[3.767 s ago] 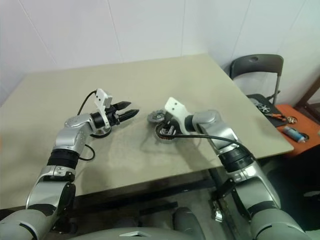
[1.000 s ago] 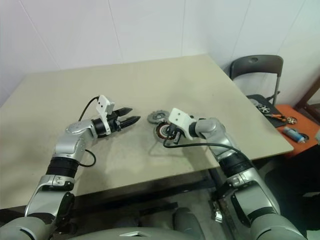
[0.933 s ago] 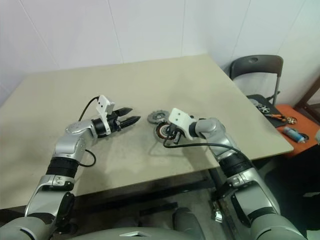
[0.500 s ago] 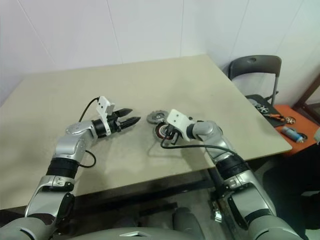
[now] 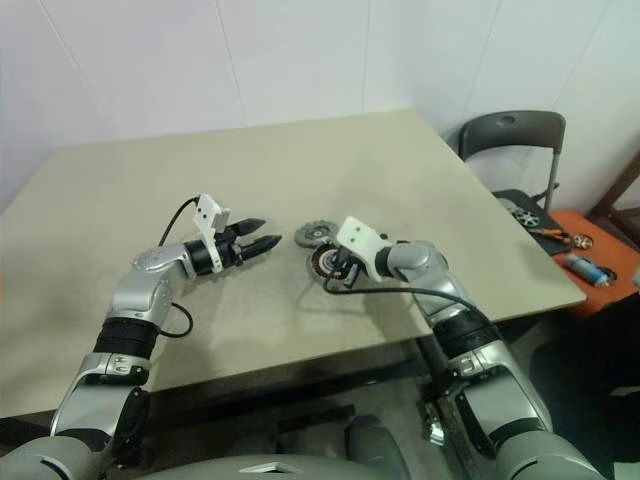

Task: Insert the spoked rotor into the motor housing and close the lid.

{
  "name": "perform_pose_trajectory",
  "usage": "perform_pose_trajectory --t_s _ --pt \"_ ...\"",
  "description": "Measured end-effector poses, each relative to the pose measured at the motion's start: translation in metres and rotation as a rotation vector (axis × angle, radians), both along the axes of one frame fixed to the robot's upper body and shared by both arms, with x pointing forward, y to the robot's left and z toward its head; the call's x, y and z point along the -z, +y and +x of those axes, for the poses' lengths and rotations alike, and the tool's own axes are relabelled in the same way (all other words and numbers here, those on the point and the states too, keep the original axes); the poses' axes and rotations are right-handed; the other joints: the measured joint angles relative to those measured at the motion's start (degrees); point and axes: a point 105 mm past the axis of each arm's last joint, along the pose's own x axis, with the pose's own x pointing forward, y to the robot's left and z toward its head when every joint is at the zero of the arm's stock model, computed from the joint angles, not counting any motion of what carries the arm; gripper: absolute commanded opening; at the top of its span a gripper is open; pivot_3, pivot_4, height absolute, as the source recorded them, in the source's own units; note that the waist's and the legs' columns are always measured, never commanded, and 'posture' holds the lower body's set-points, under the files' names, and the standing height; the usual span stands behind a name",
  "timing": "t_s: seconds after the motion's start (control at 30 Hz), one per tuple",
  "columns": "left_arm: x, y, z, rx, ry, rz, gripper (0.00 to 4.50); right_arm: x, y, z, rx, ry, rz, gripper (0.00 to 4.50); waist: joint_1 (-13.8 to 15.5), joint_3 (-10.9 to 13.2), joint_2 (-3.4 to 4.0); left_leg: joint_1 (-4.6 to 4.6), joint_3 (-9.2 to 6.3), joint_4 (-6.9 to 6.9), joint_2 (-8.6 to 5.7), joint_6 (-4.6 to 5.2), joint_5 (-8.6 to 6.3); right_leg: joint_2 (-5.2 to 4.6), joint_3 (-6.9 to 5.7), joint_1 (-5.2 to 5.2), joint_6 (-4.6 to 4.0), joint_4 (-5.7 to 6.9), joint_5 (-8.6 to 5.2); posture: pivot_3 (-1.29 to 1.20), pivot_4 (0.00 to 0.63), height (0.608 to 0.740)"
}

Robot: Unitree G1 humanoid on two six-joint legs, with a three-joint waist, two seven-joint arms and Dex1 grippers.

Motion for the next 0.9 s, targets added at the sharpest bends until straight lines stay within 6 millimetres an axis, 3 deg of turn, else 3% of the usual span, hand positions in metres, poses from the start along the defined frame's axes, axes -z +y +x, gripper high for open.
perform_pose_trajectory --t_s 0.17,0.4,0.47,0.73,0.9 --pt "0.001 -0.002 0.000 0.003 0.002 -0.006 3.35 -0.045 0.007 -0.008 -0.017 0.062 0.264 0.04 0.0 0.0 0.00 0.00 -0.01 -0.05 0.00 0.00 0.00 0.00 0.00 -0.02 0.00 -0.01 -0.01 0.00 0.000 0.740" --pt "0.001 0.004 0.000 -0.004 0.000 0.008 3.35 -0.049 0.006 -0.009 0.008 0.088 0.284 0.04 -0.1 0.0 0.01 0.00 0.01 -0.08 0.01 0.00 0.00 0.02 0.00 -0.06 0.04 0.00 -0.03 0.00 0.000 0.740" --pt "-0.004 0.017 -0.001 -0.021 -0.008 0.026 3.35 -0.046 0.005 -0.008 0.025 0.068 0.255 0.04 -0.2 0.0 0.01 -0.01 0.02 -0.14 0.03 0.00 0.00 0.03 0.01 -0.13 0.03 0.00 -0.04 0.00 0.000 0.740" --pt "-0.041 0.108 -0.031 -0.173 -0.037 0.116 3.35 -0.045 0.025 -0.006 0.075 0.042 0.297 0.04 -0.2 0.0 0.07 -0.09 0.09 -0.22 0.10 0.00 -0.01 0.05 0.04 -0.25 0.01 -0.03 -0.06 0.00 0.000 0.740" --pt "-0.033 0.139 -0.050 -0.193 0.028 0.176 4.46 -0.035 0.035 -0.003 0.073 0.049 0.277 0.00 0.1 0.1 0.05 -0.10 0.08 -0.21 0.10 0.00 -0.01 0.06 0.00 -0.24 0.05 -0.04 -0.20 0.00 0.000 0.740"
